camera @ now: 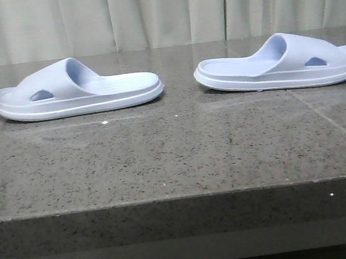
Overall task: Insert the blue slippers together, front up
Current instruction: 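Grasp the heel of the slipper nearest the left gripper and lift it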
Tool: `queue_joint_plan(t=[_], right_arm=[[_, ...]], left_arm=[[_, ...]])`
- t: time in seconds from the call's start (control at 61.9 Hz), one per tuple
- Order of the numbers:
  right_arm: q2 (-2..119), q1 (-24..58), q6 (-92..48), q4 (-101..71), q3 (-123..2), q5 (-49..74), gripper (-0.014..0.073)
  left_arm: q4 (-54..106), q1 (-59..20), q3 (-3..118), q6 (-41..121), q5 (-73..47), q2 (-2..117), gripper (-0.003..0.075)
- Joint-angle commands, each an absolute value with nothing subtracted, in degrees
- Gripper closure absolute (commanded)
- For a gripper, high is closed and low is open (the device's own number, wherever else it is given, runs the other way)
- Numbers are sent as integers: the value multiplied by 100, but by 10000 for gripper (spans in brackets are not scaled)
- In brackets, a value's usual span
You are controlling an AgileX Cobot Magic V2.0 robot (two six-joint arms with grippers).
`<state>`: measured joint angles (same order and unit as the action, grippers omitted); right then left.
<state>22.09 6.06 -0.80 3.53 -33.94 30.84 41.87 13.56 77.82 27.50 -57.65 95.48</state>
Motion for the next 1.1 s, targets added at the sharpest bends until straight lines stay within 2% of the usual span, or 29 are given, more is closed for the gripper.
queue_joint_plan(t=[0.0,0.178,0.888,1.082], right_arm=[[2298,599,-93,363,-3603,2660,-30],[2298,599,-93,369,-3603,2641,-30],[2298,599,-93,369,-3603,2488,-30],[2298,599,-93,369,-3603,2488,-30]], left_arm=[[5032,1447,8177,3025,-6305,9772,300],[5116,1421,8469,3023,-6908,10419,300],[5052,964,8469,3166,-6626,10992,302],[5012,820,8469,3177,-6637,11039,402]])
